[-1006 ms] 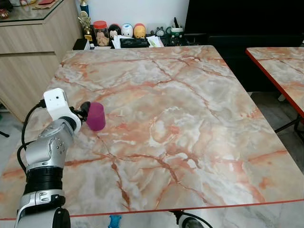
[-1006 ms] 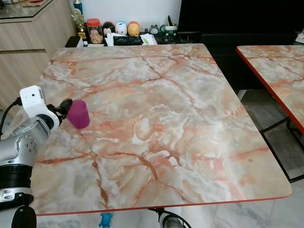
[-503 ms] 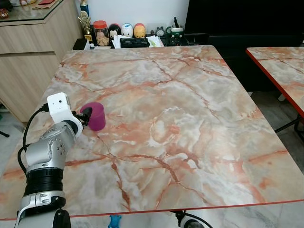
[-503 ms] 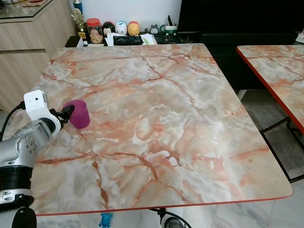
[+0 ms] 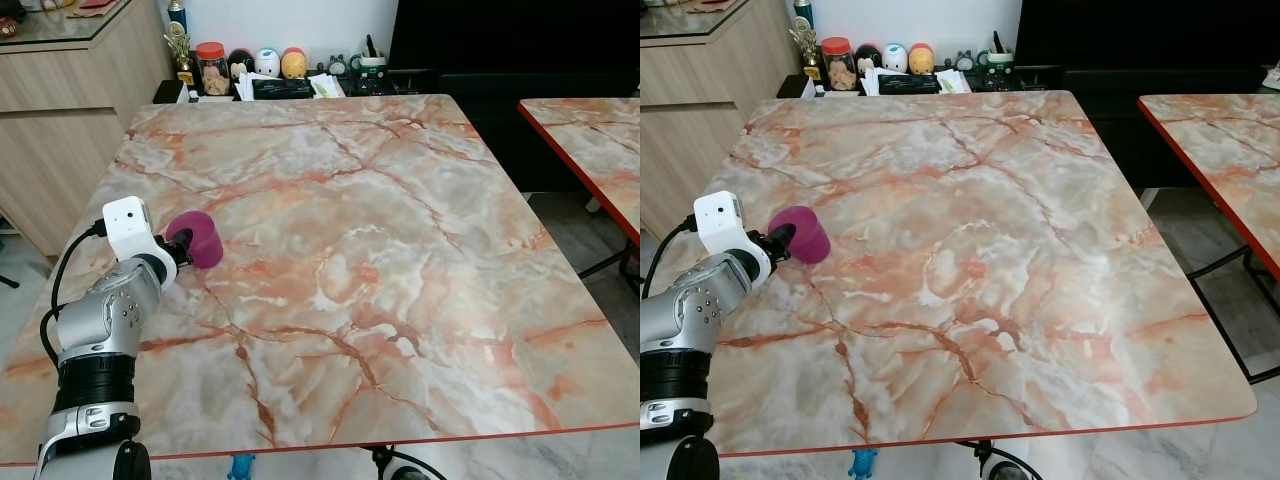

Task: Setting the table

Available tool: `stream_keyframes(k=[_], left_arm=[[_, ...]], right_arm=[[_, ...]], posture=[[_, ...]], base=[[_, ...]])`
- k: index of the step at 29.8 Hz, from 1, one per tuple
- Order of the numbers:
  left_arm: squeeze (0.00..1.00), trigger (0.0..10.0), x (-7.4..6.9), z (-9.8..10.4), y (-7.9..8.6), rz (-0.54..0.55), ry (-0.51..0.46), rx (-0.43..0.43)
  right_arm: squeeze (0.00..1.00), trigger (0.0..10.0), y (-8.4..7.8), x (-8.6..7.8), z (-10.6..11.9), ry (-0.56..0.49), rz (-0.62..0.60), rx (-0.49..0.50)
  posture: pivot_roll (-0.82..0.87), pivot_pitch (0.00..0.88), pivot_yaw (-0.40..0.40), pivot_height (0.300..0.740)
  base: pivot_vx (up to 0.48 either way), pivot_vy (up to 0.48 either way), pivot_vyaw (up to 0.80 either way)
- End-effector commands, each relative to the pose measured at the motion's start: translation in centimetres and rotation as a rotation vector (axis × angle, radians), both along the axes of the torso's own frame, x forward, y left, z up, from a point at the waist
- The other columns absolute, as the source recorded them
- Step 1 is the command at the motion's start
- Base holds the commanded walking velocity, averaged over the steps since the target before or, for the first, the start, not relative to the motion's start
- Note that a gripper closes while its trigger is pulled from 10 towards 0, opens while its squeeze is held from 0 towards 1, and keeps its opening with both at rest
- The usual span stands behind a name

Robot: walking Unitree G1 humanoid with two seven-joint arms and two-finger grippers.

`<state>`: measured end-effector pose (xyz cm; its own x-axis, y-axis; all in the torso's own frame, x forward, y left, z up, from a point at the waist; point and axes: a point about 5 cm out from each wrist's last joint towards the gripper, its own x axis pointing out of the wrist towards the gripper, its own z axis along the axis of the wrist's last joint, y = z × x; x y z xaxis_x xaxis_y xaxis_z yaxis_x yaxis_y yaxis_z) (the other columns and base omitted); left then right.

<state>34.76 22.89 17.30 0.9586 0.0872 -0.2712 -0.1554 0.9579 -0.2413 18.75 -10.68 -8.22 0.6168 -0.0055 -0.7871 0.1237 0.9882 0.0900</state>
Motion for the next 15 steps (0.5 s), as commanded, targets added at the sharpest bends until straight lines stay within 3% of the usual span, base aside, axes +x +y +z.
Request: stream_keyframes(k=[1,15], left_arm=[[0.00,0.0,-0.13,0.05,0.34,0.007,0.006,0.010],[0.00,0.0,-0.15,0.17,0.02,0.000,-0.013,0.004]], right_arm=[[0.00,10.0,0.20,-0.51,-0.19,0.003,-0.004,0.008],[0.00,10.0,0.05,-0.71,-0.29,0.005,-0.007,0.006]], posture=[[0.16,0.062,-0.026,0.740],[0.16,0.061,-0.026,0.740]], base=[[0.000,0.000,0.00],[0.000,0.000,0.00]])
